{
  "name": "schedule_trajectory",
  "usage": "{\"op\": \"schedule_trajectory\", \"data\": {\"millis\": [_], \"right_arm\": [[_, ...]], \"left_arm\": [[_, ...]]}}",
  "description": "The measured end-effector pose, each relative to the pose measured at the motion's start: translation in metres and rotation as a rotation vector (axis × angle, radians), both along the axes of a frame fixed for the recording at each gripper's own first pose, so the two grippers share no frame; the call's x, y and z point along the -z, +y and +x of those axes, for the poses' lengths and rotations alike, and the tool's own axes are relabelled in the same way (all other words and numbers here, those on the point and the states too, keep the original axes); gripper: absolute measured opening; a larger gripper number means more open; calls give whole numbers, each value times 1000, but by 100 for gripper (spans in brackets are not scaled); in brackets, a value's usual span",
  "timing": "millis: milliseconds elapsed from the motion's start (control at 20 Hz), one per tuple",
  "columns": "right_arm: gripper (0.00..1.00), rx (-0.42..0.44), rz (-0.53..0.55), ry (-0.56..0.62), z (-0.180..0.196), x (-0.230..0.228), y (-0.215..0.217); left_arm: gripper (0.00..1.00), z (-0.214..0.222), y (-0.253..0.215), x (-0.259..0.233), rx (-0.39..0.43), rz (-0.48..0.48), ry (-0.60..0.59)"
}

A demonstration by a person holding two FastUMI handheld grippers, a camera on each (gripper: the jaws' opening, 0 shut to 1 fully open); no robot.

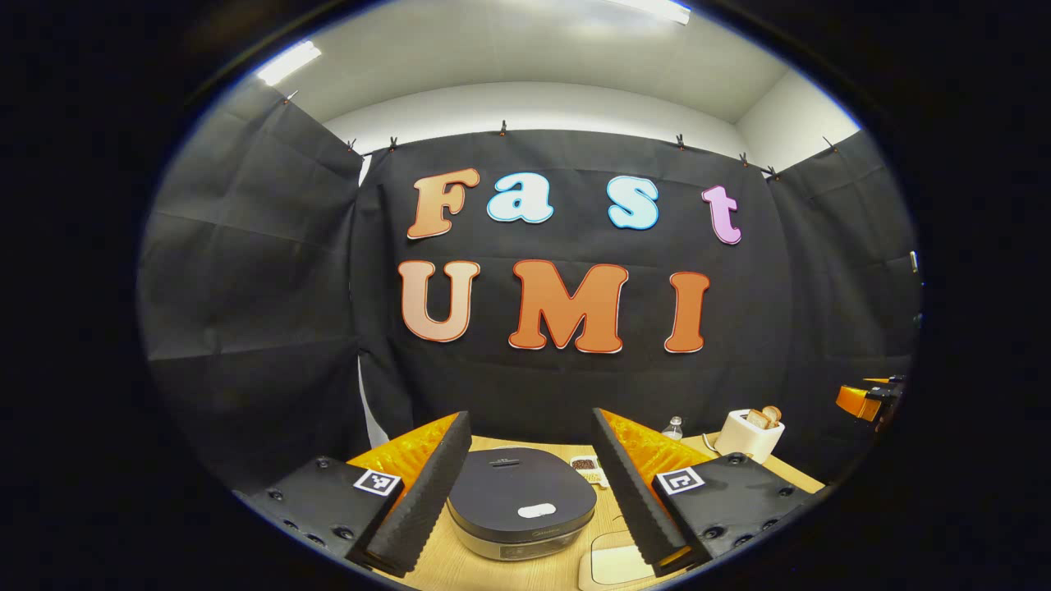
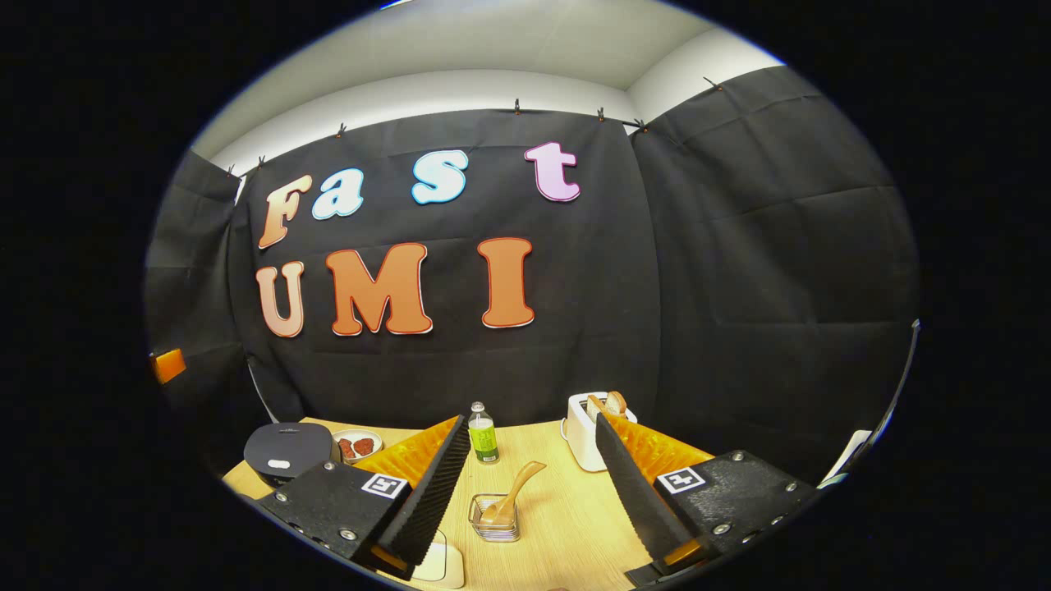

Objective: Close the left gripper, press the button to open the rice cooker; take a wooden spoon from the chopstick holder with the right hand, scoop a spoonful of rice and pour it into the rice cooker, then put the wooden spoon back into the chopstick holder.

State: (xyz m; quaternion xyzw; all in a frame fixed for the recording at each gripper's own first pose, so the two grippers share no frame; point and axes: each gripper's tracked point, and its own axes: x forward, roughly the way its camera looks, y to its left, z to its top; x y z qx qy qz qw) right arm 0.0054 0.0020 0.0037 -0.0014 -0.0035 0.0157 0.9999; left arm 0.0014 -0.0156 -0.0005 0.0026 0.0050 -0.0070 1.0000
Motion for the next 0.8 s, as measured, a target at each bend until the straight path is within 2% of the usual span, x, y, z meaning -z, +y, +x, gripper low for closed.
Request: {"op": "schedule_trajectory", "data": {"millis": [50, 350, 400, 800], "right_arm": [[95, 0, 2, 0, 0, 0, 0], [95, 4, 4, 2, 2, 1, -3], [89, 5, 4, 4, 2, 2, -3], [89, 16, 9, 16, 8, 6, -7]], "left_arm": [[97, 1, 3, 0, -8, -1, 0], [94, 2, 6, 4, -15, 1, 20], [85, 3, 6, 5, -16, 2, 27], [12, 10, 1, 19, 3, 71, 71]]}}
